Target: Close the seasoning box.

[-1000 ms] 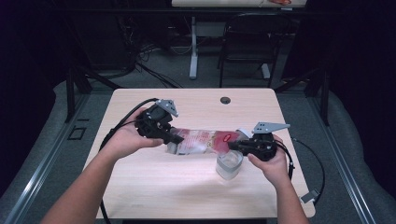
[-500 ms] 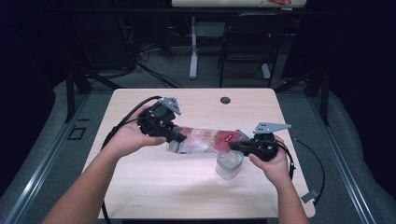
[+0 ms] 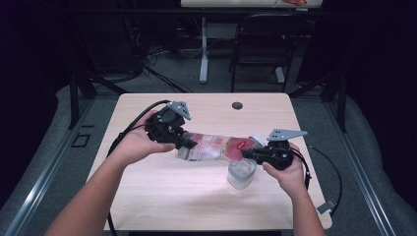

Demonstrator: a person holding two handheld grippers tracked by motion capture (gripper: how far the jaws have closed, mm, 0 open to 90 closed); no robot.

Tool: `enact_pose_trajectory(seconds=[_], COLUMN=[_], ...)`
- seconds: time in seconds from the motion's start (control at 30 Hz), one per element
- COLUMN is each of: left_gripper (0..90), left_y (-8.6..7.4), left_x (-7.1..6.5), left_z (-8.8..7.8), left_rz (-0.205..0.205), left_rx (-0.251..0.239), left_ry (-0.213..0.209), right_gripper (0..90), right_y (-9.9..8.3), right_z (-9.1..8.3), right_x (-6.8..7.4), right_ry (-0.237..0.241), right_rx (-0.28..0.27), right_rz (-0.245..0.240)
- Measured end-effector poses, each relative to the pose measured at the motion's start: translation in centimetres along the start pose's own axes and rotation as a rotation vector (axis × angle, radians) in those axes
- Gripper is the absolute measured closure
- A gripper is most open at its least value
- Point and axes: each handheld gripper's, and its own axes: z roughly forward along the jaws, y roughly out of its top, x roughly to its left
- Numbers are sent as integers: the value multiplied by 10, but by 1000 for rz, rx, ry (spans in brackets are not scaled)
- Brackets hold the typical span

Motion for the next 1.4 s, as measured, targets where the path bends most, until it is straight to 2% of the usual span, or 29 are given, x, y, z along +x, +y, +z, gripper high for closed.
enact_pose_trajectory(seconds=[1.03,1.17,1.4], left_gripper=[722,722,722], left_y=[10,11,12], left_x=[-3,-3,-2], left_z=[0,2,2], left_rz=[18,14,14], left_rx=[-20,-15,-21], left_ry=[-10,-14,-17], right_gripper=[836,832,822], right_y=[-2,-2,-3], right_z=[-7,-6,-5], right_x=[-1,-1,-2], right_ry=[-13,-20,-24], right_rx=[3,21,22], right_rz=[5,-2,-4])
